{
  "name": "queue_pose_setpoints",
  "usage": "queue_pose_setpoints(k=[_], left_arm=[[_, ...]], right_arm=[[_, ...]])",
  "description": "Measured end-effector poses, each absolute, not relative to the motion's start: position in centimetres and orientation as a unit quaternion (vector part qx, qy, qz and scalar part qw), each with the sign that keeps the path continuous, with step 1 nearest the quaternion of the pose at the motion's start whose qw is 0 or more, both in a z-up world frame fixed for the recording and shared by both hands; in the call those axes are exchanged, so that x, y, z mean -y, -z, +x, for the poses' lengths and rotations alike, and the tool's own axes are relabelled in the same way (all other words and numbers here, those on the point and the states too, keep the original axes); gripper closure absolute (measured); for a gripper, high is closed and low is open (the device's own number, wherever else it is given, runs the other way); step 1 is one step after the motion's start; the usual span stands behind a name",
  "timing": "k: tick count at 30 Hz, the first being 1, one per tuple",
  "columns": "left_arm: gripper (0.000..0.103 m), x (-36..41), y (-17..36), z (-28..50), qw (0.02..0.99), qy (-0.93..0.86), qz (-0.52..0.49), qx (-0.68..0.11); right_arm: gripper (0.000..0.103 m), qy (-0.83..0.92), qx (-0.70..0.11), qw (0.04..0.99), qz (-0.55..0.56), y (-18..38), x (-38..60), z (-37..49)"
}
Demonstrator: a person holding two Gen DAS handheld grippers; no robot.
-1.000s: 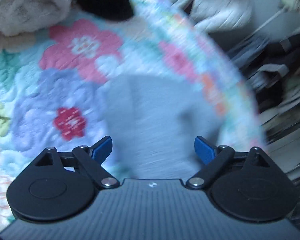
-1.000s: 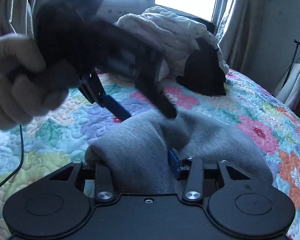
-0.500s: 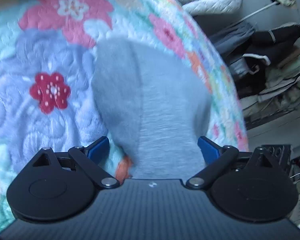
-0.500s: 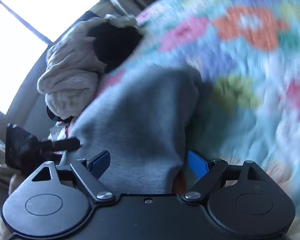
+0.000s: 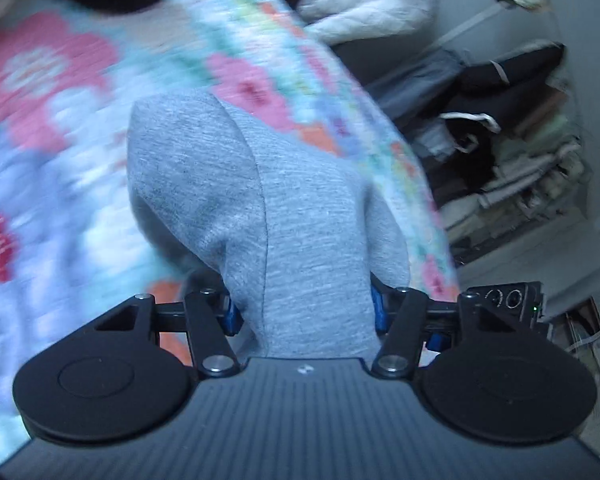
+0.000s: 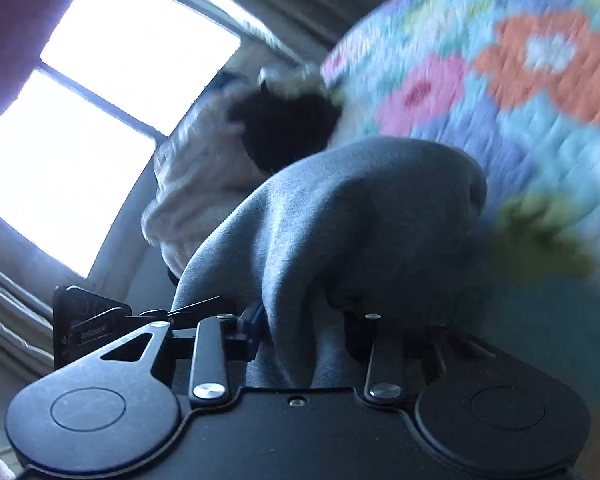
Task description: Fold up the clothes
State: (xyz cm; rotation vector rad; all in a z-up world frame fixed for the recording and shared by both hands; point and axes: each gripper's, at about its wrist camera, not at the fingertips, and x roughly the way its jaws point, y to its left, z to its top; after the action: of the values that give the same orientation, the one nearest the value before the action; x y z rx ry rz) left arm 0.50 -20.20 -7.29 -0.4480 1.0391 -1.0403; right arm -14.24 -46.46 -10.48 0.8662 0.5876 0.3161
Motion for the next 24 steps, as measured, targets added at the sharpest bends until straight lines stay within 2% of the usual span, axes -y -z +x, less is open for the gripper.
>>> queue_pose_setpoints(k=[6, 11, 15, 16, 17, 19, 21, 24], left_arm=[[0.048, 34.5, 2.3, -4.2, 0.657, 0.597, -0.195, -0.417], [0.048, 47.7, 2.4, -9.0, 0.58, 0.671, -0.19, -0.422], [0.049, 56.1, 4.9, -12.3, 0.557, 0.682, -0.173, -0.44], [0.049, 57.9, 6.0, -12.9, 0.56, 0.676, -0.162, -0.451], [0.048, 59.4, 7.2, -13.5, 0.571, 0.665, -0.14, -0.462], [0.048, 61.9, 9.9, -14.5, 0.601, 0.626, -0.076, -0.491], [0.047, 62.9, 11.9, -14.7, 0.624, 0.599, -0.032, -0.502], [0.046, 60.7, 11.4, -13.5, 0.614, 0.606, -0.065, -0.501]], right_arm=[[0.062, -0.043, -0.169, 0.902, 0.394, 3.5, 56.3, -25.7], [0.062, 0.083, -0.153, 0.928, 0.33, 0.1, 63.2, -34.7], [0.06, 0.16, -0.184, 0.927, 0.285, 0.6, 68.4, -37.9], [0.056, 0.181, -0.202, 0.925, 0.264, 1.3, 69.5, -38.0], [0.046, 0.213, -0.22, 0.92, 0.245, 2.3, 70.5, -38.1], [0.036, 0.302, -0.25, 0.893, 0.223, 4.6, 72.4, -38.8], [0.036, 0.403, -0.256, 0.848, 0.232, 6.0, 73.8, -40.7], [0.036, 0.464, -0.217, 0.829, 0.223, 6.0, 72.6, -43.3]])
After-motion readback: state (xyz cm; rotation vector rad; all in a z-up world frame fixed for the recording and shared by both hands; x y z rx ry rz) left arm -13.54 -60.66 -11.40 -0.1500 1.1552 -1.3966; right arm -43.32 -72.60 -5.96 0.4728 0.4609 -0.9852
